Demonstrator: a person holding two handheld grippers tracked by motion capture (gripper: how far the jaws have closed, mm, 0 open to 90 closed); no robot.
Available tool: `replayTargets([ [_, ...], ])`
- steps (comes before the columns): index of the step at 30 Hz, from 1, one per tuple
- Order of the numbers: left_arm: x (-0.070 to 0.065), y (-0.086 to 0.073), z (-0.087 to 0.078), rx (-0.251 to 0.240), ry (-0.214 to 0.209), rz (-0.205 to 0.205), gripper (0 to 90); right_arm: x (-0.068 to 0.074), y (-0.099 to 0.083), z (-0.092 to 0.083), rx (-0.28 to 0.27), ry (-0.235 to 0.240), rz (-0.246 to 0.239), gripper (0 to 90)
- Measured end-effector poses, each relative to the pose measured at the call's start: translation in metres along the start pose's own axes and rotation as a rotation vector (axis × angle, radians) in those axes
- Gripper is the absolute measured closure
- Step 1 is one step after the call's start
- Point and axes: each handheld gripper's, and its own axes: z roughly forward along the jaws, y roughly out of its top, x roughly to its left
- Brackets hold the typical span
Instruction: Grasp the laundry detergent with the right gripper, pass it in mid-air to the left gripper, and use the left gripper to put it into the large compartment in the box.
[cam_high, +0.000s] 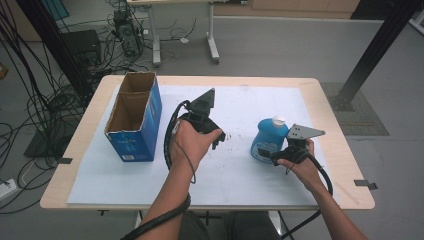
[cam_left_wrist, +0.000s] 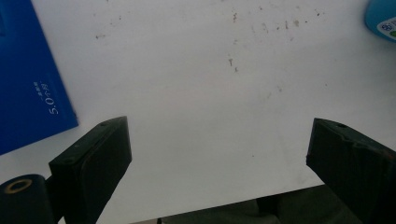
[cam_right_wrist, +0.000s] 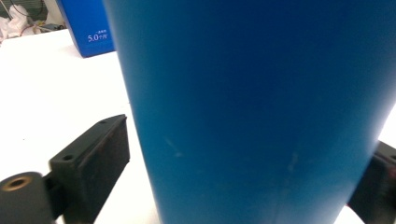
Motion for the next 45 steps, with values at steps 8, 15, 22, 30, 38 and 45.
replayTargets([
  [8,0.0001,-0.0003,-0.0001,-0.001,0.004,0.001,7.1,0.0002,-0.0003,0.0006,0.004,-0.001,-0.014,22.2],
  [15,0.0009,-0.0012,-0.0003,-0.003,0.006,-0.002,7.2,-0.0002,0.0,0.0011,0.005,0.015,-0.021,37.7],
  [22,0.0014,-0.0014,0.0002,-0.001,0.007,-0.002,7.2,-0.0015,0.0001,0.0005,0.006,0.016,-0.022,41.4],
  [30,0.0025,-0.0019,-0.001,-0.001,0.012,-0.003,7.2,-0.0016,0.0004,0.0005,0.009,0.018,-0.023,41.9],
  [38,0.0015,-0.0021,-0.0025,-0.003,0.014,-0.002,7.2,-0.0018,0.001,0.0005,0.014,0.019,-0.029,42.3],
  [45,0.0001,-0.0023,-0.0027,-0.007,0.015,-0.004,7.2,-0.0018,0.0013,0.0004,0.017,0.02,-0.031,42.5],
])
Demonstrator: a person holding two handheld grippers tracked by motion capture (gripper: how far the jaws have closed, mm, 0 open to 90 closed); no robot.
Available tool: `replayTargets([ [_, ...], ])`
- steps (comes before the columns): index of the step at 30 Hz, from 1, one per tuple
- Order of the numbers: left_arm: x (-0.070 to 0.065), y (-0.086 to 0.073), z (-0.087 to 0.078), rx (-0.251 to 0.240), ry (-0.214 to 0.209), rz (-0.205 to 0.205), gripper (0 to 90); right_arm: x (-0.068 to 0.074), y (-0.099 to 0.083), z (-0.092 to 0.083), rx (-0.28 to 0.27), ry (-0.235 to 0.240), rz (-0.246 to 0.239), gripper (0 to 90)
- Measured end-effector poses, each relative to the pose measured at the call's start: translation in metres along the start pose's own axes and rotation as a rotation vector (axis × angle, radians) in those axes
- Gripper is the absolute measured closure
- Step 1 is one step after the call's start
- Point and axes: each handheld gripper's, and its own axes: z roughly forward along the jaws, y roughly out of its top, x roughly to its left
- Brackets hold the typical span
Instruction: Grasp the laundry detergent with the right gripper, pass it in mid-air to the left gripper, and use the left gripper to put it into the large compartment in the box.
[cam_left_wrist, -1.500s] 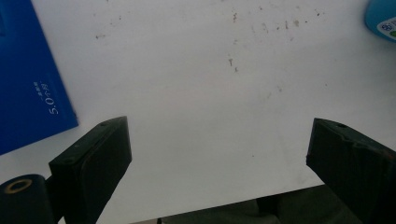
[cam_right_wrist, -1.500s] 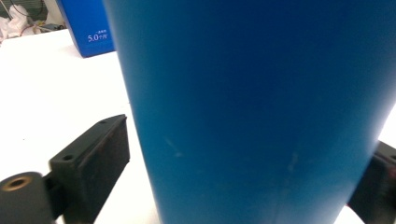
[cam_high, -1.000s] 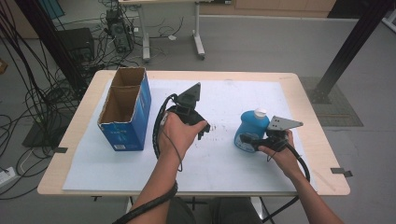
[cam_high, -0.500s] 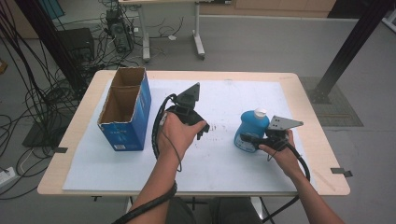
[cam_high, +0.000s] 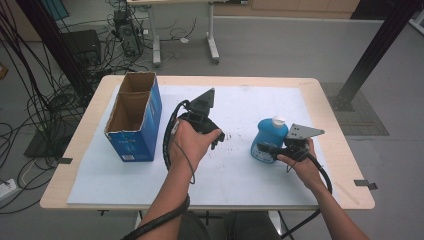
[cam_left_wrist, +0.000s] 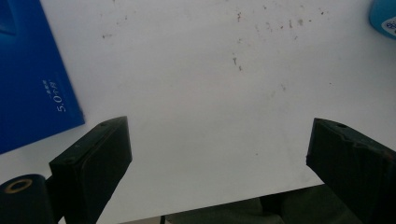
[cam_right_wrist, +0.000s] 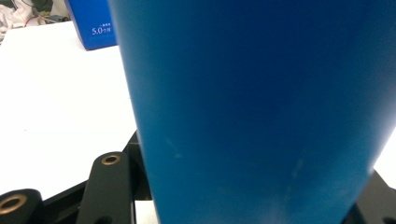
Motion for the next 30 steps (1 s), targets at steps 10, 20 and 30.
replayTargets([
  [10,-0.001,0.0006,-0.0012,0.0,0.01,0.004,7.2,-0.0005,-0.0002,0.0,-0.002,0.003,-0.002,42.6],
  [20,-0.0008,0.0003,-0.0022,0.0,0.012,0.01,7.2,-0.0003,-0.0002,0.0001,-0.002,0.0,-0.004,42.7],
  [30,-0.0021,0.0004,-0.0029,-0.001,0.016,0.01,7.2,-0.0003,-0.0006,0.0001,-0.005,0.0,-0.005,42.6],
])
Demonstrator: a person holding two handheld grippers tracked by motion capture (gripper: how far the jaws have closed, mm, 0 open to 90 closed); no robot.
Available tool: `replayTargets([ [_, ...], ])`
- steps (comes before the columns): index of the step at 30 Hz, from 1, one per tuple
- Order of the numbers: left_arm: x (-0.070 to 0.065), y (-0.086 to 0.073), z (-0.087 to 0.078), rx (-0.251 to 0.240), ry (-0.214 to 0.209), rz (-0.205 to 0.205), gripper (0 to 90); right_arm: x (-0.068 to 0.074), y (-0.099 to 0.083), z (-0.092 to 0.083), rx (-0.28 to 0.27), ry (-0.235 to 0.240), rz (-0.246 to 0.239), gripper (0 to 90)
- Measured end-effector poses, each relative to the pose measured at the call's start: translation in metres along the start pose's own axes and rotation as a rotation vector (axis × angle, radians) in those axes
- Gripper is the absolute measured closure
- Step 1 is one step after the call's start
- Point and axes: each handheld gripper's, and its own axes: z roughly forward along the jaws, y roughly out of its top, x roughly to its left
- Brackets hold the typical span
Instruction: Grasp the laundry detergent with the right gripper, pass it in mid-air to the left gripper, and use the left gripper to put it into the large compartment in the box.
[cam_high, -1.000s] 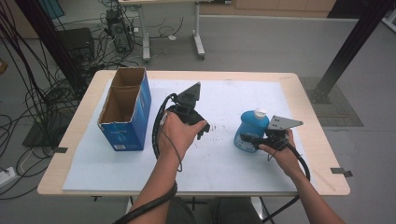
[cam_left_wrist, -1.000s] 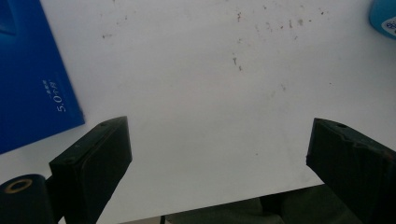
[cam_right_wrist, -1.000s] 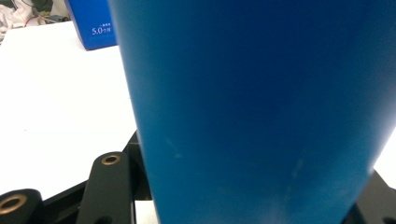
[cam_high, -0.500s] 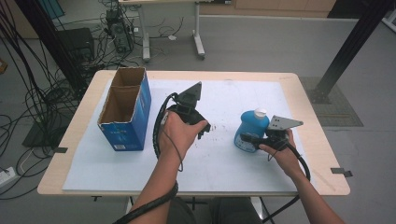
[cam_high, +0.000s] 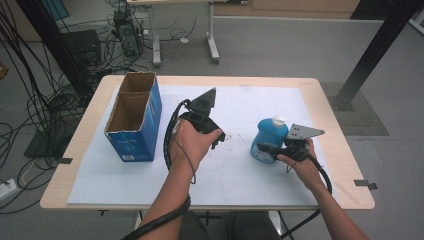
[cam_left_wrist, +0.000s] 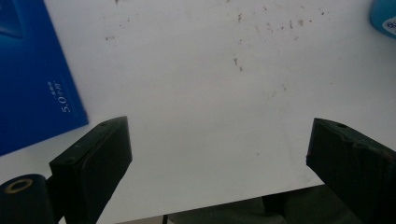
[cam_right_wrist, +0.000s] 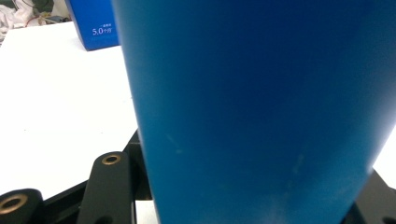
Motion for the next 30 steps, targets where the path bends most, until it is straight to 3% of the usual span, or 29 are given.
replayTargets([
  [30,-0.0019,-0.0006,-0.0025,0.0,0.011,0.009,7.2,-0.0001,-0.0009,0.0001,-0.008,-0.001,0.005,43.2],
])
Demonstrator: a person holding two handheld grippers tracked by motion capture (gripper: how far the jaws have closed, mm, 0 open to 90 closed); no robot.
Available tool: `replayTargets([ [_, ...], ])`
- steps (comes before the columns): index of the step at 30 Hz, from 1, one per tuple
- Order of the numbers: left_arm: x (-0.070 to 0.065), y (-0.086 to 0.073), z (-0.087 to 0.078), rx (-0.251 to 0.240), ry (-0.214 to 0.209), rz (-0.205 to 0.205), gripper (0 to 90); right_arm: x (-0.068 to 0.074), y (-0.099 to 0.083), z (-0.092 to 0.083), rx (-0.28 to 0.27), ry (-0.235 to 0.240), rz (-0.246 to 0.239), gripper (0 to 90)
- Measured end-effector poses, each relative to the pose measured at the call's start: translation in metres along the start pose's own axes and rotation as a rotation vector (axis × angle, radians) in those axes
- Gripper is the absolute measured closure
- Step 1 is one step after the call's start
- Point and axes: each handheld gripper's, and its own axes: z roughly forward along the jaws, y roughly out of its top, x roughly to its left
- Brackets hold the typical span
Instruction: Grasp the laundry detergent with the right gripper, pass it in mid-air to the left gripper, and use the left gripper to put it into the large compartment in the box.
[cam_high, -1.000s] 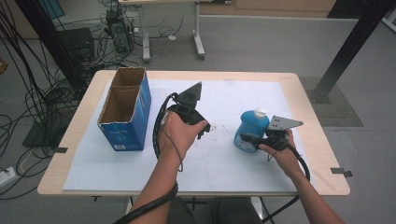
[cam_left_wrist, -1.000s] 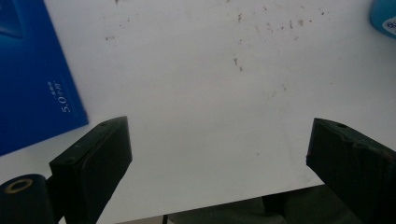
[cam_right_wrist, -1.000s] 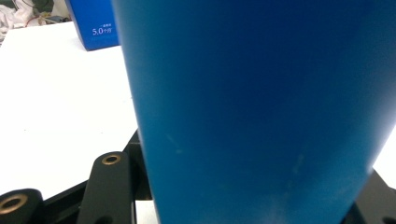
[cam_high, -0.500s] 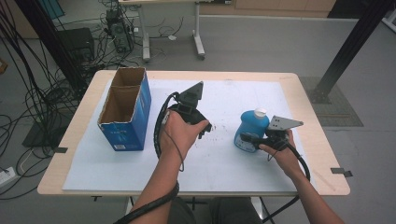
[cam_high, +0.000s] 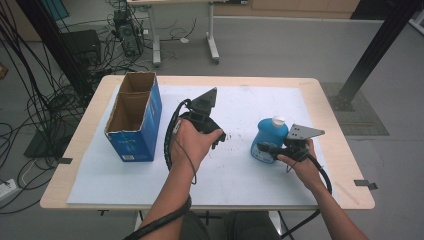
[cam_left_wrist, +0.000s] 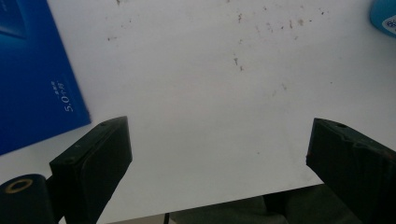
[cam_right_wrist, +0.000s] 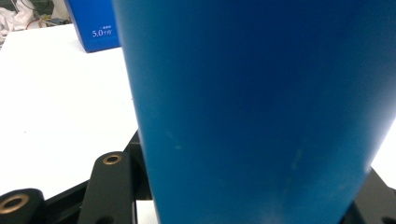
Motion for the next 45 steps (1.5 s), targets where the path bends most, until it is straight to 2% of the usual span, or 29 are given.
replayTargets([
  [45,-0.0041,0.0002,-0.0008,0.002,0.005,0.007,7.3,-0.0007,-0.0004,-0.0001,-0.003,0.005,0.0,43.9],
])
